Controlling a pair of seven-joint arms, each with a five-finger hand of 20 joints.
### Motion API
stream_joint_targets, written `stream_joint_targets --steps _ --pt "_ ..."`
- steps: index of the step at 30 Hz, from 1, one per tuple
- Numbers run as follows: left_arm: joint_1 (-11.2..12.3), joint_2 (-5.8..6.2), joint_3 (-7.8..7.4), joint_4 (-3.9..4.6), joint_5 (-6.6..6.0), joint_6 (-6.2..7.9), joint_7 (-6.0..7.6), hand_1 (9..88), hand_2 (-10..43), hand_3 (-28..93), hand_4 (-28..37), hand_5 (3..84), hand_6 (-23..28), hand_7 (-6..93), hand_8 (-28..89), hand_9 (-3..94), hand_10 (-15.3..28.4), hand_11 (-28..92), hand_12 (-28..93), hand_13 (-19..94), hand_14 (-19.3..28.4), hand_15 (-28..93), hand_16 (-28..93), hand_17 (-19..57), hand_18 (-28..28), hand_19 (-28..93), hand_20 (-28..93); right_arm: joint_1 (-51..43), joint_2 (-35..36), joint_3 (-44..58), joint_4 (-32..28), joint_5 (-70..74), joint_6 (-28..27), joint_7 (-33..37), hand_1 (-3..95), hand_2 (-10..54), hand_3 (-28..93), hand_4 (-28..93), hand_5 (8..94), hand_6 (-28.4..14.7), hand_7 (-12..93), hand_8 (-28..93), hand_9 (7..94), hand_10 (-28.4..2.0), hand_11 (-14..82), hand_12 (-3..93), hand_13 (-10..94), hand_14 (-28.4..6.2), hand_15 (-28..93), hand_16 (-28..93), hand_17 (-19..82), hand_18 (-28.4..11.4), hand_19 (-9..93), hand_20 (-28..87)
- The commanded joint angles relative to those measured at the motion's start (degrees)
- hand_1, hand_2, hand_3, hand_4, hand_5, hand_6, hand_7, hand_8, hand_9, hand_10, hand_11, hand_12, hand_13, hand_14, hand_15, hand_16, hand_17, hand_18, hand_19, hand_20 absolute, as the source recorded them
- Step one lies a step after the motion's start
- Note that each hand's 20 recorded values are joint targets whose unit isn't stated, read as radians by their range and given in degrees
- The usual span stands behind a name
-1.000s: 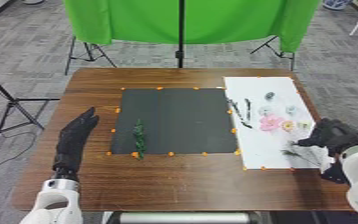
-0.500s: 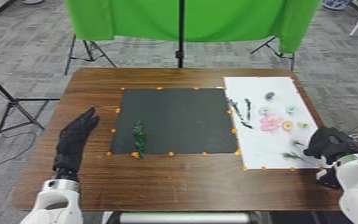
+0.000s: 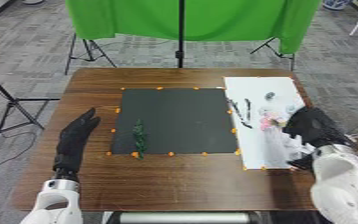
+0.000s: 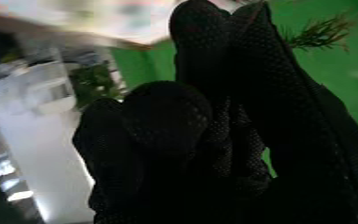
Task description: Arrange flowers
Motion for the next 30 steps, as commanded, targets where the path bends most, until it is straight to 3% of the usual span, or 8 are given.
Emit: stream_joint_targets --steps 1,14,30 --pt "-0.3 -0.16 0.70 0.56 0.16 -1.41 -0.99 21.2 -0.4 68 -28.2 41.0 3.4 5.5 -6 41.8 12.1 13 11 30 11.9 8 0 5.4 9.0 1 16 14.8 -6.7 -15.5 1.8 -0.5 -0.3 -4.6 61.9 -9.5 53 -15 78.3 0.7 29 15 90.8 -8.6 17.3 42.6 88 -2.4 59 33 62 -11.6 93 57" --pt "-0.6 -0.32 0.98 0.92 0.23 -2.13 -1.35 21.0 -1.1 69 -28.2 41.5 3.6 6.4 -7 42.6 12.4 15 11 31 12.1 8 0 5.4 9.1 1 16 24.9 -16.0 -30.4 16.1 -3.9 -2.9 -6.9 66.2 -9.5 42 -8 77.9 0.4 28 15 89.0 -9.1 21.3 39.0 88 -2.3 59 34 62 -11.1 93 57" --pt "-0.6 -0.34 1.17 0.95 0.26 -3.03 -1.71 20.5 -1.8 69 -28.3 41.8 3.6 7.5 -7 43.3 13.0 17 10 32 12.5 9 0 5.6 9.3 1 16 26.8 -20.6 -36.7 19.3 -3.2 -4.9 -4.6 70.4 -9.5 33 -2 77.8 -0.4 28 15 87.3 -10.4 27.9 32.4 88 -2.4 58 33 63 -10.9 93 56"
